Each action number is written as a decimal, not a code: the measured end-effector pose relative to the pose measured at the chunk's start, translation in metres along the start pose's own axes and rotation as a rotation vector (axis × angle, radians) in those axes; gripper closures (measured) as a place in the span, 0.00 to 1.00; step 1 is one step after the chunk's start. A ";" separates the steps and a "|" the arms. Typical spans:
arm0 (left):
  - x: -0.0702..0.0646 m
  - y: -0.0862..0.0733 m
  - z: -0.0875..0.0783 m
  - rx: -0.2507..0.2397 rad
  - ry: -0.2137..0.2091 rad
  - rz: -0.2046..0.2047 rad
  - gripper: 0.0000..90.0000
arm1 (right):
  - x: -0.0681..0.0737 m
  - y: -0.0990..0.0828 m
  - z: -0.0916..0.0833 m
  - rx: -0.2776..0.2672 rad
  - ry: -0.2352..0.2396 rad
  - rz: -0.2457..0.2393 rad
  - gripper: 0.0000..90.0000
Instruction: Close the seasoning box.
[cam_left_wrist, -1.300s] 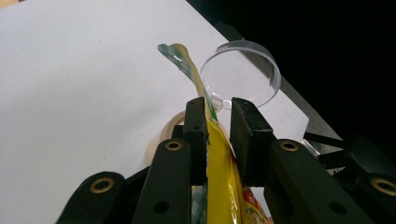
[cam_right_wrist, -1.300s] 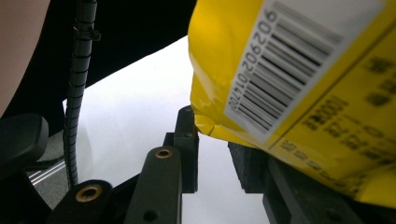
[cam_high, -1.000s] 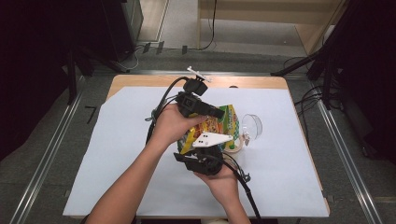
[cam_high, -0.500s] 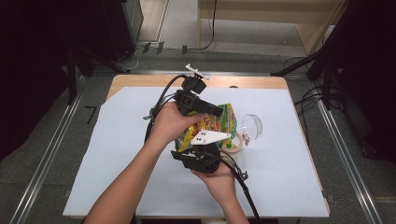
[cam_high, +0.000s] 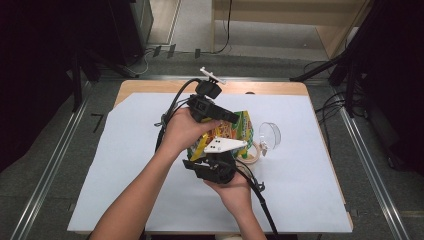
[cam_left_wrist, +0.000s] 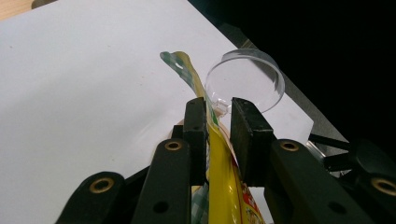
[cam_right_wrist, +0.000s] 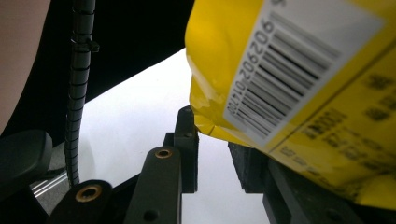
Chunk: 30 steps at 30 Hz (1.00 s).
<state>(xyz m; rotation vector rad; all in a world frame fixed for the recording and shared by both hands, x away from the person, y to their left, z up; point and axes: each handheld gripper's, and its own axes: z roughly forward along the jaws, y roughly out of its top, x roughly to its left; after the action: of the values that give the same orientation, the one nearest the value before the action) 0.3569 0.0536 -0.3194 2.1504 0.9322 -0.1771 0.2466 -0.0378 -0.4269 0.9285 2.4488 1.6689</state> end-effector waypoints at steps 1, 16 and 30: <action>0.000 0.000 0.000 -0.001 -0.001 0.001 0.85 | 0.000 0.000 0.000 0.000 -0.001 -0.001 0.83; 0.003 -0.001 -0.002 -0.014 -0.001 -0.002 0.85 | -0.001 0.002 0.004 0.002 -0.003 -0.006 0.83; 0.003 -0.002 0.004 -0.009 0.000 0.000 0.85 | -0.005 -0.003 0.002 0.015 -0.013 -0.009 0.82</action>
<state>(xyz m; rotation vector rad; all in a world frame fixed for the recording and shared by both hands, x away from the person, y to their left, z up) 0.3583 0.0529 -0.3246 2.1421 0.9306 -0.1728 0.2503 -0.0391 -0.4317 0.9263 2.4571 1.6381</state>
